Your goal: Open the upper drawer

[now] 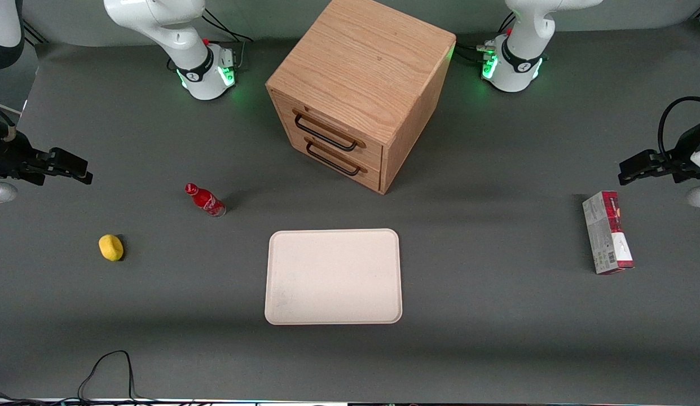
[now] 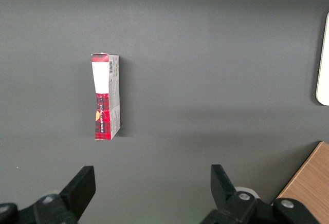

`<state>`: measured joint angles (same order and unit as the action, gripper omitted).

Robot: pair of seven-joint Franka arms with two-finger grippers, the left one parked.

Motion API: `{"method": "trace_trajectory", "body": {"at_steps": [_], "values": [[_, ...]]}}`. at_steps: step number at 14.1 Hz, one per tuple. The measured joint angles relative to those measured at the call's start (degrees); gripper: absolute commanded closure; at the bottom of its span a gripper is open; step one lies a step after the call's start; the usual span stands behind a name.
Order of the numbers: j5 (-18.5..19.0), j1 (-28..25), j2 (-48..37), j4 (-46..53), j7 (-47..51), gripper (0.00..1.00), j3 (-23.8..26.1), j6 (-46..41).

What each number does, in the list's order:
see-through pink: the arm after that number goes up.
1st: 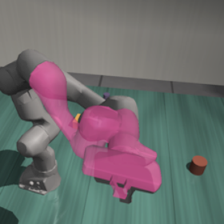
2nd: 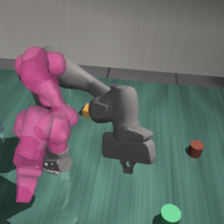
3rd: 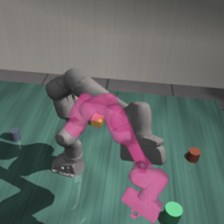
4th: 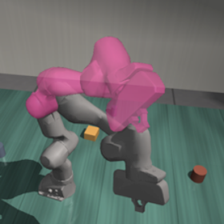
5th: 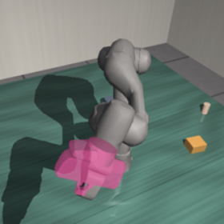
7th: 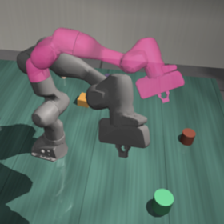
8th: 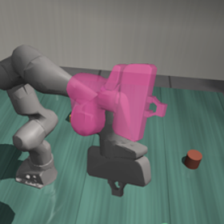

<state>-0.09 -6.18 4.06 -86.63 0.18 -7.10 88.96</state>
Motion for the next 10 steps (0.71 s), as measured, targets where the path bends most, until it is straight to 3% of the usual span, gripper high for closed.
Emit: {"method": "trace_trajectory", "body": {"at_steps": [8,10], "values": [[-0.4,-0.2,1.0,1.0,0.0,0.0,1.2,0.2],[-1.2,-2.4,2.2,2.6,0.0,0.0,2.4,0.4]]}}
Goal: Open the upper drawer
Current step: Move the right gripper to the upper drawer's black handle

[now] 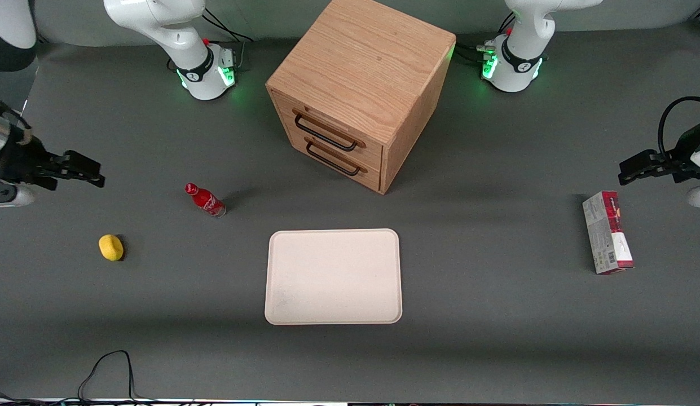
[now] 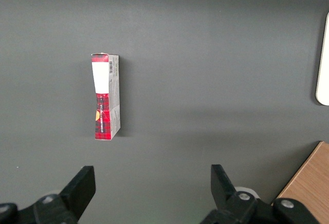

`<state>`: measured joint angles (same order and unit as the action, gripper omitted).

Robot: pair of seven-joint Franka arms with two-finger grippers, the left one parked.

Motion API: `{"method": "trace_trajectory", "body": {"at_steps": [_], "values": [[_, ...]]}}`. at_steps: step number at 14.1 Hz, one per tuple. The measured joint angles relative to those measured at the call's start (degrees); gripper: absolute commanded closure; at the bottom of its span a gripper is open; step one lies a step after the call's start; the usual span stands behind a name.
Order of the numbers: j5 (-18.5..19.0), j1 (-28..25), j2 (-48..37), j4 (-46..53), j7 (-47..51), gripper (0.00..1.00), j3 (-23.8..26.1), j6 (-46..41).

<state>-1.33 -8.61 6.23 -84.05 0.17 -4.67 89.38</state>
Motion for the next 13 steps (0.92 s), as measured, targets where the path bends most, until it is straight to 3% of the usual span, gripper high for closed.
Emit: {"method": "trace_trajectory", "body": {"at_steps": [5,13], "values": [[-0.7,-12.2,4.7,5.3,0.1,0.0,0.9,0.3],[-0.7,-30.4,7.5,6.0,-3.8,0.0,1.2,0.0]]}}
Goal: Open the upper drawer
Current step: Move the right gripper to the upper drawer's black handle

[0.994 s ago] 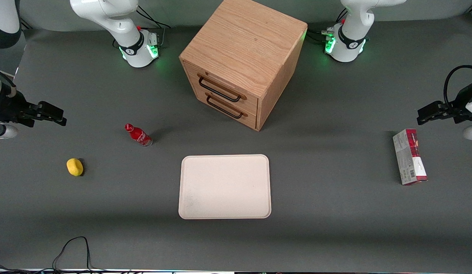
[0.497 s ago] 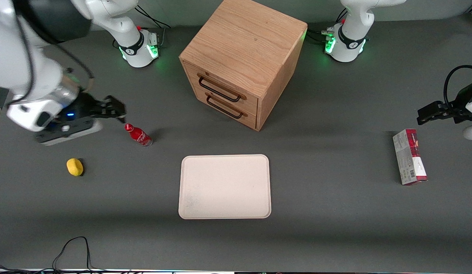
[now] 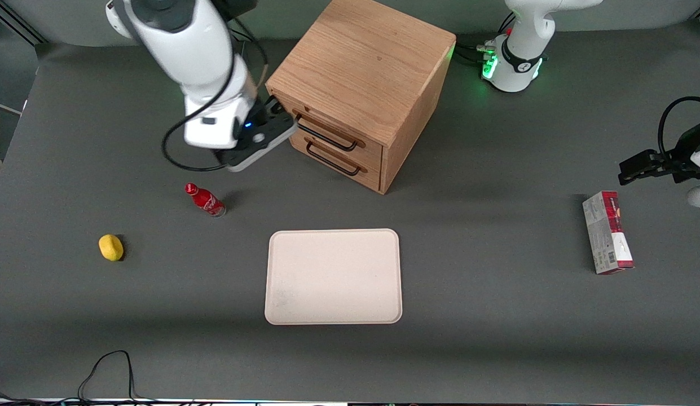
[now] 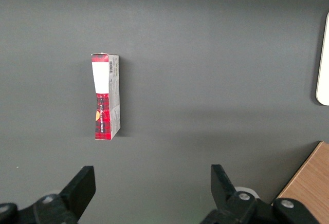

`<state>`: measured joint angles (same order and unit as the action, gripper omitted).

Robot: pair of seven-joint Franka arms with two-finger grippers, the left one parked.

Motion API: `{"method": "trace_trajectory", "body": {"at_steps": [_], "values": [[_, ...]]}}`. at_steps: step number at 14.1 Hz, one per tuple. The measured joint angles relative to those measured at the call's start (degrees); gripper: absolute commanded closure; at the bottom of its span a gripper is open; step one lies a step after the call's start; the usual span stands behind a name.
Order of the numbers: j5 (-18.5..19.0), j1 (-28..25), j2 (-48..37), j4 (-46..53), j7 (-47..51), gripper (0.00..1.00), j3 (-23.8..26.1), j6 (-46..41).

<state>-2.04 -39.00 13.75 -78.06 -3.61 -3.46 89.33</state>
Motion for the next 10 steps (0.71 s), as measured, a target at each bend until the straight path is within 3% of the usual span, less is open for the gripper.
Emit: {"method": "trace_trajectory", "body": {"at_steps": [8,10], "values": [[0.0,-7.0,2.8,-0.9,-6.8,0.0,-0.1,0.2],[-2.4,-6.7,2.8,-1.2,-11.7,0.0,-0.8,0.3]]}}
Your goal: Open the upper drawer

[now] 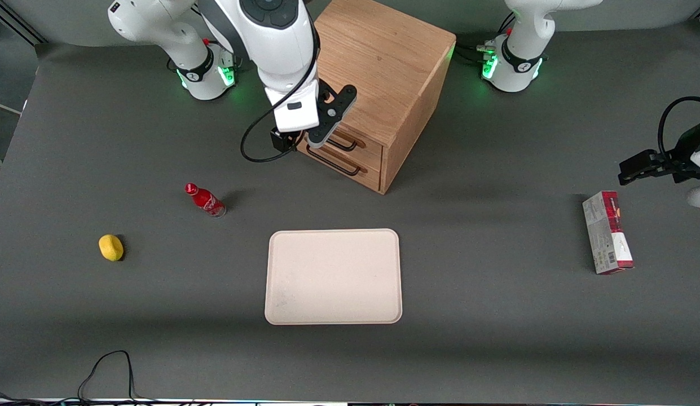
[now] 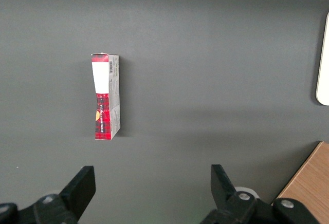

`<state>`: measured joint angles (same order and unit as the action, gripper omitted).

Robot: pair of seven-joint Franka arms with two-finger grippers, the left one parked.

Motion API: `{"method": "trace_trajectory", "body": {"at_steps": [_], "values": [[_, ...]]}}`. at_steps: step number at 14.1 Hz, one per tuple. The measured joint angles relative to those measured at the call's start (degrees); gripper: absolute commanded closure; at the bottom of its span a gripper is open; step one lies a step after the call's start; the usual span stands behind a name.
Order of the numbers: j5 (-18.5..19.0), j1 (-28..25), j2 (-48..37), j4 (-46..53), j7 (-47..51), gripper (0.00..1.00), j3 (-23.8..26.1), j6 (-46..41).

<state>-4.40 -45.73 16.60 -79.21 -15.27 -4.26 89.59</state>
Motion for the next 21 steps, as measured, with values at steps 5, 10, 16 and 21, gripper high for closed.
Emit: {"method": "trace_trajectory", "body": {"at_steps": [5,10,16,21], "values": [[-4.9,0.3,0.0,-1.1,-2.5,0.0,-0.5,0.2],[-6.3,0.3,-0.3,-5.1,-2.7,0.0,-0.8,4.4],[-6.3,0.1,-2.4,-16.3,-3.0,0.0,-0.9,13.7],[-6.3,-0.3,-2.9,-20.1,-3.2,0.0,-0.9,17.2]]}}
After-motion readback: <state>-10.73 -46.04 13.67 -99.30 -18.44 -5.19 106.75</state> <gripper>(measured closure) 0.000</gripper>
